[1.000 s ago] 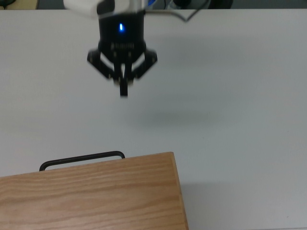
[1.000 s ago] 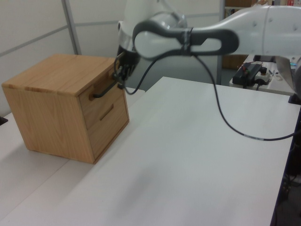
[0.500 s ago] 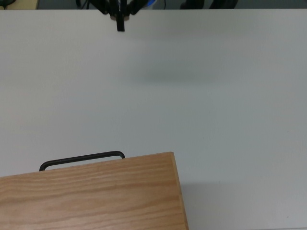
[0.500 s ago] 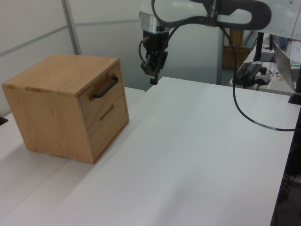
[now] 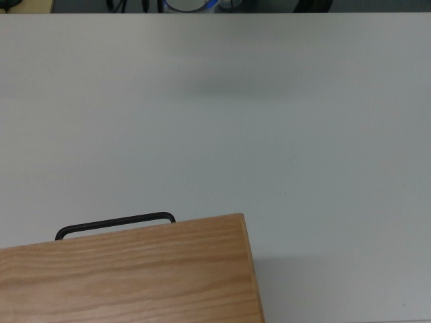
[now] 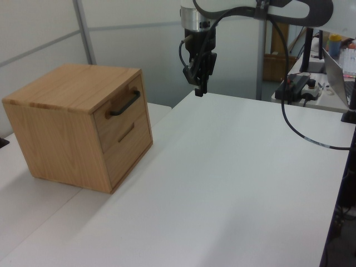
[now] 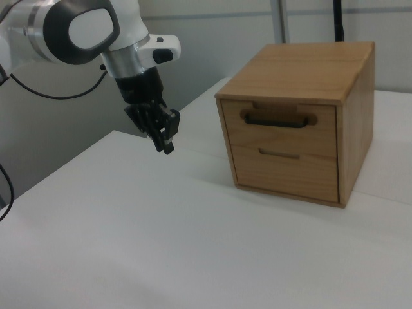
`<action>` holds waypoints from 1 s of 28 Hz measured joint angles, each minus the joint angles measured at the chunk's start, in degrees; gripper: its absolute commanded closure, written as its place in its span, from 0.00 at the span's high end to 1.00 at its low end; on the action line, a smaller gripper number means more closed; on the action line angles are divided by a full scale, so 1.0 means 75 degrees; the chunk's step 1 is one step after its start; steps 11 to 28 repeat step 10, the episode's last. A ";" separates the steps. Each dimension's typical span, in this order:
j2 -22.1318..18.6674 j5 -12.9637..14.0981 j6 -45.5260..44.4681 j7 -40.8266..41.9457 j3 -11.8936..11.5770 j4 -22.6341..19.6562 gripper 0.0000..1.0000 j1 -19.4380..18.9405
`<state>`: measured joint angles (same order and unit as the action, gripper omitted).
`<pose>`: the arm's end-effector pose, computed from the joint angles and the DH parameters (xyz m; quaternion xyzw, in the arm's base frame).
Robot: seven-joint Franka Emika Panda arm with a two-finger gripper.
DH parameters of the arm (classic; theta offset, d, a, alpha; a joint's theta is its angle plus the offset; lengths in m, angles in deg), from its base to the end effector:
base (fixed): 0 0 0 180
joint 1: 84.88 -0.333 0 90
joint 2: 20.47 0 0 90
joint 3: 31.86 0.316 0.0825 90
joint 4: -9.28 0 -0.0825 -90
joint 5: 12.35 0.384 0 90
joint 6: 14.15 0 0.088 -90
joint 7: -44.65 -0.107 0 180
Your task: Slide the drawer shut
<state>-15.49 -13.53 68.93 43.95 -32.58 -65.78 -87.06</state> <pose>0.5670 0.0125 0.6862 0.9996 0.0052 0.0267 0.0102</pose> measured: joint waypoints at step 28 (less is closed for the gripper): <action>-0.0026 -0.0001 -0.0046 0.0045 -0.0028 -0.0017 1.00 0.0006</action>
